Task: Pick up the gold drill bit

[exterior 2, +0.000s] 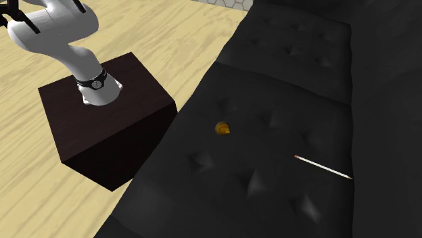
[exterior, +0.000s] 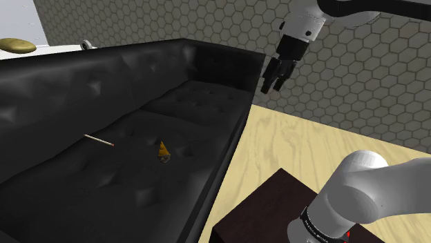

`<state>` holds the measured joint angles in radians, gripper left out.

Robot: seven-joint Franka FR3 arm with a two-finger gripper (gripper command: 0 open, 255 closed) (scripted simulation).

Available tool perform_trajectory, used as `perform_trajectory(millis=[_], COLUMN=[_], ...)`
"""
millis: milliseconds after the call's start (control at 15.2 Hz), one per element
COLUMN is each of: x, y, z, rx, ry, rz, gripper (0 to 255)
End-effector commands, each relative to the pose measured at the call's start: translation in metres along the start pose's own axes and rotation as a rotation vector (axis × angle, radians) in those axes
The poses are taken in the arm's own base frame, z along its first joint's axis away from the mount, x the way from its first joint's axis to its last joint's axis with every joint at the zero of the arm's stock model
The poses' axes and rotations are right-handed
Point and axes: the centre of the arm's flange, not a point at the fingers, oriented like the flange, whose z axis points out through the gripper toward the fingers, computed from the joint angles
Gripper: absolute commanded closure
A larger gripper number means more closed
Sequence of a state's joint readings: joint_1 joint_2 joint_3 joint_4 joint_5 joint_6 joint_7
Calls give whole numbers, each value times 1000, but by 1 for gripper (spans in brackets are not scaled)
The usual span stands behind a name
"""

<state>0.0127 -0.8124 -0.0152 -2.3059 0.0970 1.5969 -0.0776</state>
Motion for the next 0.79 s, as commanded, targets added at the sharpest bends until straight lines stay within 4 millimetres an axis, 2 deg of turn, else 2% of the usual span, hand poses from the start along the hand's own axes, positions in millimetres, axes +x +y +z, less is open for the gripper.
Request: perform_trajectory(millis=[0, 726], x=[0, 56], y=[0, -45], z=[0, 119], rx=[0, 46], ry=[0, 56], rz=[0, -42], gripper=[0, 0])
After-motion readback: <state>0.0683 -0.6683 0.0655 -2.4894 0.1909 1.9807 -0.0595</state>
